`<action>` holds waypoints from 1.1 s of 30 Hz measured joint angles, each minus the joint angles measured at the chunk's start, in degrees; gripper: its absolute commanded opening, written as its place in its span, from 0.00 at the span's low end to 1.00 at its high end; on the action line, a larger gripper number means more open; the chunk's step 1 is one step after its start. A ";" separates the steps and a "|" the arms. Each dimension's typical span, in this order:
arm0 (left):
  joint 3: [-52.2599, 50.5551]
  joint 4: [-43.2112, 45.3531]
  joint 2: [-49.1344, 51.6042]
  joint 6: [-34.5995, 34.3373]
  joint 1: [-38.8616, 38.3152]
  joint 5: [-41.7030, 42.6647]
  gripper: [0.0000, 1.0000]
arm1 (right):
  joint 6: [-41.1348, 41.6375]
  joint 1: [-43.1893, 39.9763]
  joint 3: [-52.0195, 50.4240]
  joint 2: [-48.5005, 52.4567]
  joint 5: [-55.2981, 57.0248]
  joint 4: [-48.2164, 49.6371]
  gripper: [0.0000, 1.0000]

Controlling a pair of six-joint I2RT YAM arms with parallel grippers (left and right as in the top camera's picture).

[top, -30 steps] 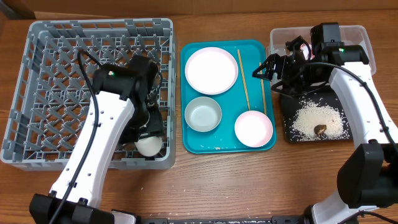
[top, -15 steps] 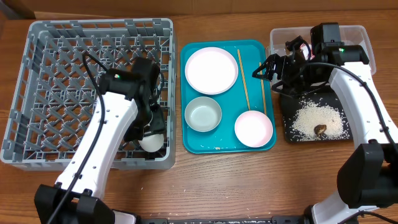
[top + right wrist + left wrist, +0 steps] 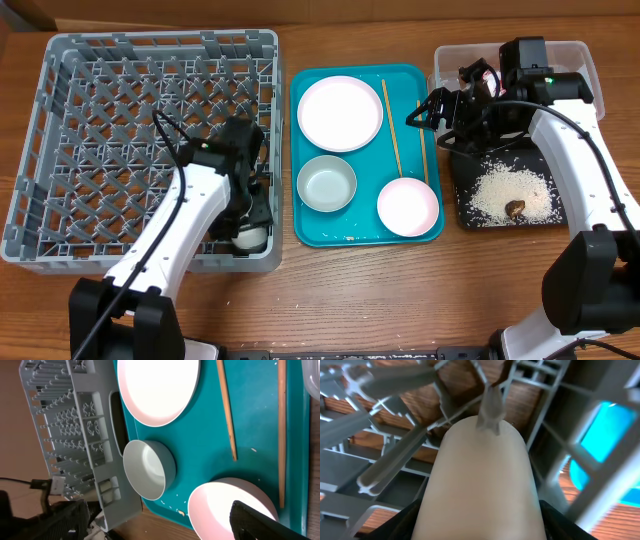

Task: Sort waste into correct bins and load items into the dishwasher
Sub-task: 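Lower the white cup into the dish rack with the left gripper, then reach the left gripper to the small grey bowl on the teal tray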

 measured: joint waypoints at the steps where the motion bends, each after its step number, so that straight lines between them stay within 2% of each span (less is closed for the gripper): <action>1: -0.50 0.37 0.00 0.00 0.00 0.00 0.69 | 0.00 0.02 0.00 0.00 0.00 -0.04 0.91; 6: -1.07 0.83 0.07 -0.57 0.00 -0.04 0.97 | 0.00 0.00 0.00 0.00 0.02 -0.04 0.91; 7: -1.07 0.72 0.07 -0.63 0.02 -0.44 1.00 | 0.00 0.02 0.00 0.00 -0.02 -0.02 0.91; 13: -0.94 -0.04 0.07 -1.11 0.17 -0.83 1.00 | 0.00 0.02 0.00 0.00 0.00 0.00 0.91; 16: 1.51 -4.04 0.28 -1.11 0.17 -0.81 1.00 | 0.00 0.02 0.00 0.00 0.02 -0.02 0.90; 25: 26.43 -14.60 0.59 1.70 -0.07 -0.02 0.98 | -0.02 -0.04 1.09 -0.02 -0.20 -0.57 0.86; 29: 33.09 -12.28 0.42 3.78 -1.25 1.97 0.96 | -0.02 -1.31 5.70 -2.01 1.07 -3.63 0.91; 31: 33.51 -10.23 0.42 4.24 -2.40 2.62 0.94 | -0.15 -3.06 8.07 -4.15 2.27 -5.18 0.98; 33: 33.51 -8.83 0.79 4.81 -3.87 3.06 0.91 | -0.28 -5.95 10.21 -7.28 4.15 -6.93 1.00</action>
